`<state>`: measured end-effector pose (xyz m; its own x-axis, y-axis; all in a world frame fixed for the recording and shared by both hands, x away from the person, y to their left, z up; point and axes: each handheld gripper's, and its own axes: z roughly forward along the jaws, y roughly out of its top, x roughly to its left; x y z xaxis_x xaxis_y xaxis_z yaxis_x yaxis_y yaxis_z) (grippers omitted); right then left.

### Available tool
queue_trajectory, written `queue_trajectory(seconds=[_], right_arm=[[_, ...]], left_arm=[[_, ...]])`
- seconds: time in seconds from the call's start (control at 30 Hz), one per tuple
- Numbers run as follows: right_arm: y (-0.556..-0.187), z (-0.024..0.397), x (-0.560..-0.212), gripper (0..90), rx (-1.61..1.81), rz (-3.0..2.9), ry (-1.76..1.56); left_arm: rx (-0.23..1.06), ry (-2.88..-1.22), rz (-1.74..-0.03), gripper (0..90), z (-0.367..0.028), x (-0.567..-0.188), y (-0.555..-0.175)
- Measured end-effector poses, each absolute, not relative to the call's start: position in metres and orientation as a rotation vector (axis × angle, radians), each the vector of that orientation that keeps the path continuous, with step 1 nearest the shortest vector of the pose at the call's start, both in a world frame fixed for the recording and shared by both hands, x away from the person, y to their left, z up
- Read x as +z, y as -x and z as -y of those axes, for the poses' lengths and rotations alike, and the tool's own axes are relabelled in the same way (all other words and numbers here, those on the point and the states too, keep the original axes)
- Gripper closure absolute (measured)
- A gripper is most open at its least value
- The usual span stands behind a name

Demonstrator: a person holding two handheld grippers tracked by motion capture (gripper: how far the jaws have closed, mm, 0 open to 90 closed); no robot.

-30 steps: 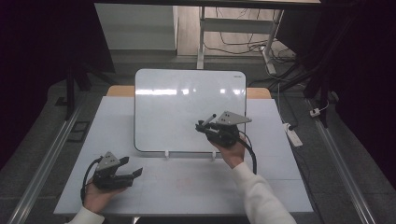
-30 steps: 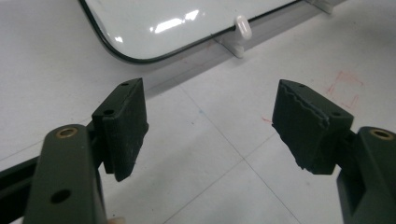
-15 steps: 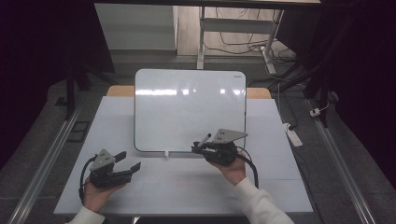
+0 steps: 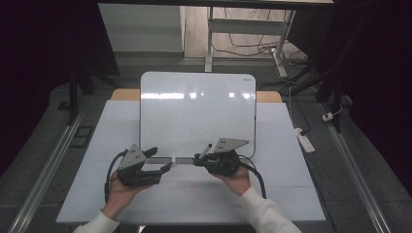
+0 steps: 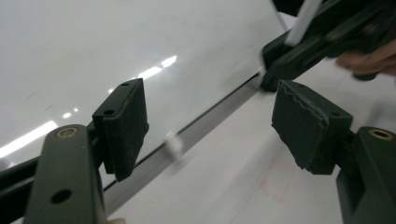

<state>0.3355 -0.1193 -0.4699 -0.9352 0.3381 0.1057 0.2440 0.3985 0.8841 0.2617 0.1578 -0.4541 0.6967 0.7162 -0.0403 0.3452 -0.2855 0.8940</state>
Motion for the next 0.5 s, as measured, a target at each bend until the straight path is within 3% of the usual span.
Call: queue_trajectory(seconds=[0.27, 0.5], right_arm=[[-0.335, 0.115, -0.472, 78.0, 1.633, -2.577, -0.565], [-0.332, 0.111, -0.473, 78.0, 1.630, -2.590, -0.562]], left_arm=[[0.418, -1.909, -0.682, 32.7, -0.112, -0.436, -0.276], [0.413, -1.915, -0.620, 47.8, -0.092, -0.433, -0.282]])
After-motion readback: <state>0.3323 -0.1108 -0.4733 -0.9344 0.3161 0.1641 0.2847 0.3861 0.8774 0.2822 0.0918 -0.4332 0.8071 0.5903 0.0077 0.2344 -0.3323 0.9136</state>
